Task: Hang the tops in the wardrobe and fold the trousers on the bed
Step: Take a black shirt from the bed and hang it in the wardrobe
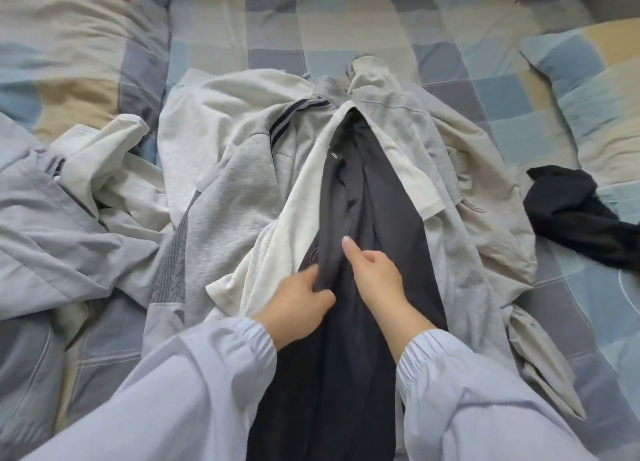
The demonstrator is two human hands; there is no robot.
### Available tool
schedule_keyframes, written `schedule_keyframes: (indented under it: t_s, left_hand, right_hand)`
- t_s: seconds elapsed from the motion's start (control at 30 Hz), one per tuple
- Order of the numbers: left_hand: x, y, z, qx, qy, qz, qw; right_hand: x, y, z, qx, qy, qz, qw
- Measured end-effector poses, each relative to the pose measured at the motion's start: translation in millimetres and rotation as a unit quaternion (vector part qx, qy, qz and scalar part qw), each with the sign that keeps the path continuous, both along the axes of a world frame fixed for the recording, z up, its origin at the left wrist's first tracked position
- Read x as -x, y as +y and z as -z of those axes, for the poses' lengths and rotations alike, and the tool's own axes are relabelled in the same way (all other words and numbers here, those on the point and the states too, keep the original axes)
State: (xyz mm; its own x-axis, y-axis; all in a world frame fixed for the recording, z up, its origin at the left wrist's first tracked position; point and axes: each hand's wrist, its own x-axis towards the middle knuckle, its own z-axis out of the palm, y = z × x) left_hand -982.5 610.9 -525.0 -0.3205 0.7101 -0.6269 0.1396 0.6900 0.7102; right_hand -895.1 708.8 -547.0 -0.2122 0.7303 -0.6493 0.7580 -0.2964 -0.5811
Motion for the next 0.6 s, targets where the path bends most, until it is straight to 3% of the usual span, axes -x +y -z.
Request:
schedule_keyframes:
  t_s: [0.1, 0.17, 0.23, 0.3, 0.33, 0.4, 0.43, 0.5, 0.6]
  left_hand:
    - [-27, -11, -33, -0.023, 0.009, 0.161, 0.987]
    - [-35, -19, -52, -0.01, 0.014, 0.294, 0.956]
    - [-27, -22, -65, 0.014, -0.044, 0.325, 0.945]
    - [-5, -18, -72, 0.052, -0.141, 0.166, 0.975]
    - [8, -14, -70, 0.064, -0.14, 0.055, 0.987]
    - [30, -3, -79, 0.072, -0.04, -0.067, 0.994]
    - [34, 2, -89, 0.06, -0.04, -0.112, 0.991]
    - [36, 13, -118, 0.025, -0.166, -0.203, 0.965]
    - [32, 25, -179, -0.023, -0.408, -0.285, 0.867]
  right_hand:
    - [5, 13, -19, 0.011, 0.038, 0.049, 0.998]
    - [0, 20, -27, 0.01, 0.054, 0.077, 0.996]
    - [-8, 21, -38, 0.075, 0.087, 0.119, 0.986]
    - [-15, 19, -60, 0.126, 0.129, 0.144, 0.973]
    - [-17, 16, -75, 0.146, 0.156, 0.149, 0.966]
    - [-18, 10, -111, 0.189, 0.224, 0.154, 0.944]
    - [-18, 7, -132, 0.211, 0.256, 0.148, 0.932]
    - [-18, -2, -181, 0.238, 0.309, 0.12, 0.913]
    - [-29, -20, -264, 0.238, 0.378, 0.07, 0.892]
